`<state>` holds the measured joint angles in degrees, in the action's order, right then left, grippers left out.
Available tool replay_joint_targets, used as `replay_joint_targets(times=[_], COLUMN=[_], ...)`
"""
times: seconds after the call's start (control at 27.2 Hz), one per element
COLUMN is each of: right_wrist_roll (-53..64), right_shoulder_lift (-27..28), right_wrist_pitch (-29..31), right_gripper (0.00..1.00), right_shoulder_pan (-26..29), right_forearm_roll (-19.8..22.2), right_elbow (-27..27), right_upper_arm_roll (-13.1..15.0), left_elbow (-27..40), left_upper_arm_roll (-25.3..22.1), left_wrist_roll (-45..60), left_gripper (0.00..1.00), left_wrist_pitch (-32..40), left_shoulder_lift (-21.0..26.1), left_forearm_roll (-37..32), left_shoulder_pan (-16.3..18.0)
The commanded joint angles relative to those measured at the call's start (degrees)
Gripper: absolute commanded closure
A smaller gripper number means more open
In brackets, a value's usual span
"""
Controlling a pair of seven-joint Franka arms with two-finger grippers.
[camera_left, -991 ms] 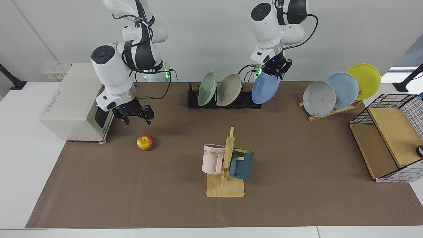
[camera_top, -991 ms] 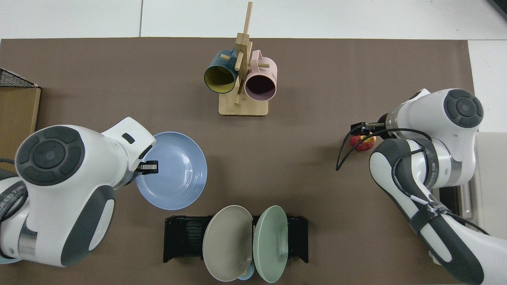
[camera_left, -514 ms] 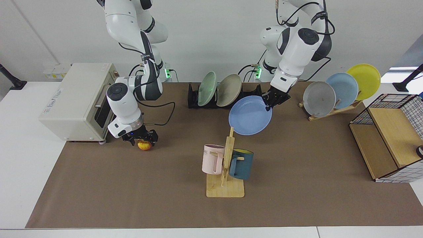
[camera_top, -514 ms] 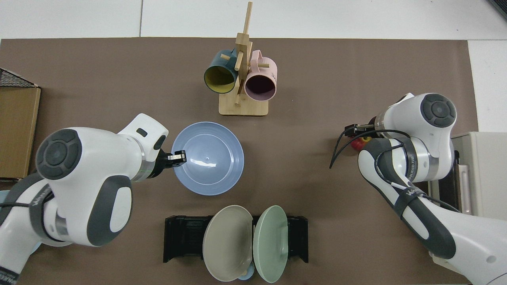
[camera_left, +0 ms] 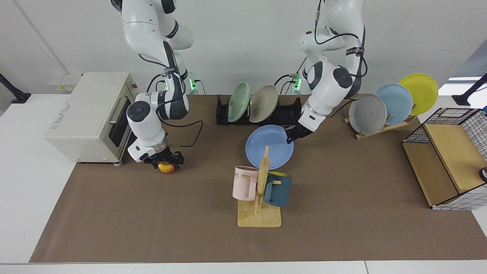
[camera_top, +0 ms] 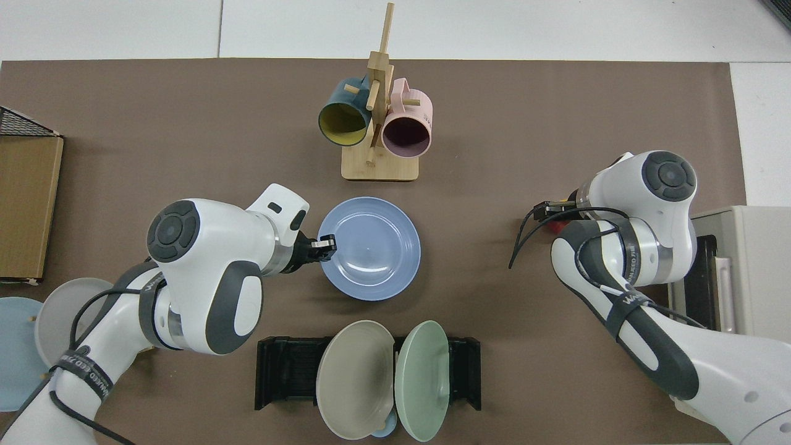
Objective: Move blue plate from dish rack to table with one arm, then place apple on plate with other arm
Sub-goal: 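Lower the plate with the left gripper while the right gripper lifts the apple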
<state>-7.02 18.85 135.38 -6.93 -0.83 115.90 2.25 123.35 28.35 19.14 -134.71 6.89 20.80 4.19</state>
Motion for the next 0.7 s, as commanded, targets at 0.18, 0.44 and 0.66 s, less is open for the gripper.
replay_joint_targets(times=[0.18,0.44,0.66], right_wrist_roll=[-1.5,-1.5,-1.4], right_shoulder_lift=[0.4,-1.7,-5.5], right_wrist_pitch=[-0.3,-6.9,-14.5], right_gripper=[1.0,1.0,1.0], right_shoulder_pan=[0.0,0.0,0.2], right_forearm_roll=[1.4,1.4,1.4], right_elbow=[-1.0,-4.1,-6.8], right_upper_arm_roll=[0.0,0.1,0.3], left_elbow=[2.3,4.0,4.0], left_upper_arm_roll=[-0.3,-0.3,-0.3], left_wrist_roll=[0.6,0.5,0.6], left_gripper=[1.0,1.0,1.0], left_wrist_pitch=[-3.0,-3.7,-5.8], left_shoulder_lift=[-0.2,-0.7,-0.6], left_forearm_roll=[1.4,1.3,1.3], left_shoulder_pan=[-3.0,-4.4,-4.6])
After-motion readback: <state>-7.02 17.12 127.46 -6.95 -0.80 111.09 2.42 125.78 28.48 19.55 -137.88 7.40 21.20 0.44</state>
